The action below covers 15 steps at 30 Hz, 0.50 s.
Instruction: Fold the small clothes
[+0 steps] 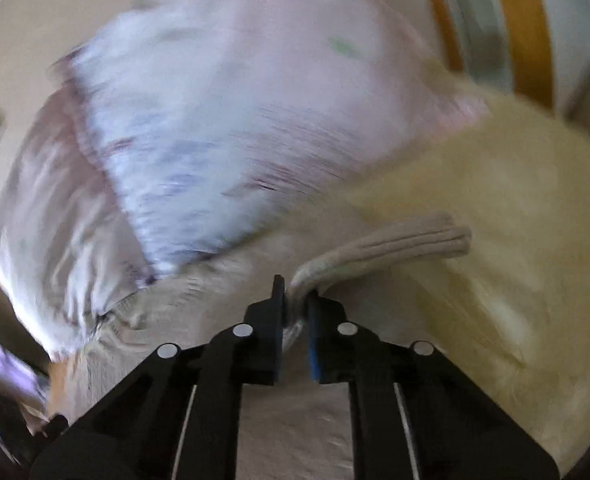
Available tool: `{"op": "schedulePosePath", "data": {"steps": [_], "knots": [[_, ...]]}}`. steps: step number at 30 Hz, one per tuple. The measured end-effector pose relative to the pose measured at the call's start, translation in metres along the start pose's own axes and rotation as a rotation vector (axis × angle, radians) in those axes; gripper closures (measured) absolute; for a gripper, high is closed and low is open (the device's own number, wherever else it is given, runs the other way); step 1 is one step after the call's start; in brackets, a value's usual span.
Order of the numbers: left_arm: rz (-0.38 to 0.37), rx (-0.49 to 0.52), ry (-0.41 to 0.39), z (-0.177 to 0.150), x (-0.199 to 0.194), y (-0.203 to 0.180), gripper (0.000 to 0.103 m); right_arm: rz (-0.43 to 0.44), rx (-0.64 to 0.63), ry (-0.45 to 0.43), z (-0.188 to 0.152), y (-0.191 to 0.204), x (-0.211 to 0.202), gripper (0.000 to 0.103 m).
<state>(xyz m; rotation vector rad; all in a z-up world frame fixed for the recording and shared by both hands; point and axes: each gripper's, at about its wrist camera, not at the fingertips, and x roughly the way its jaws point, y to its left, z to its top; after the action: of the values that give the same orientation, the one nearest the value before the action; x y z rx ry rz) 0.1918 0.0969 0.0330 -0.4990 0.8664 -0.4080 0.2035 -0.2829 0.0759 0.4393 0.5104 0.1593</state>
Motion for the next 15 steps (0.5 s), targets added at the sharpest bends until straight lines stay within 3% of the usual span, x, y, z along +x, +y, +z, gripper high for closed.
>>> {"op": "schedulePosePath", "data": {"steps": [3, 6, 8, 9, 11, 12, 15], "knots": [[-0.043, -0.034, -0.018, 0.002, -0.005, 0.004, 0.002, 0.141, -0.201, 0.023, -0.008, 0.068, 0.003, 0.093], [-0.069, -0.064, -0.029, 0.002, -0.010, 0.007, 0.002, 0.339, -0.361, 0.239, -0.042, 0.127, 0.031, 0.091], [-0.070, -0.073, -0.022, 0.003, -0.010, 0.009, 0.002, 0.411, -0.395, 0.352, -0.064, 0.146, 0.046, 0.081], [-0.069, -0.080, -0.020, 0.002, -0.011, 0.010, 0.002, 0.425, -0.382, 0.379, -0.071, 0.147, 0.050, 0.080], [-0.062, -0.094, -0.011, 0.001, -0.010, 0.012, 0.002, 0.441, -0.326, 0.407, -0.076, 0.136, 0.052, 0.062], [-0.061, -0.105, -0.002, 0.001, -0.009, 0.014, 0.002, 0.439, -0.274, 0.415, -0.076, 0.125, 0.051, 0.057], [-0.062, -0.138, 0.030, 0.001, -0.003, 0.017, 0.006, 0.435, -0.066, 0.434, -0.067, 0.071, 0.044, 0.055]]}}
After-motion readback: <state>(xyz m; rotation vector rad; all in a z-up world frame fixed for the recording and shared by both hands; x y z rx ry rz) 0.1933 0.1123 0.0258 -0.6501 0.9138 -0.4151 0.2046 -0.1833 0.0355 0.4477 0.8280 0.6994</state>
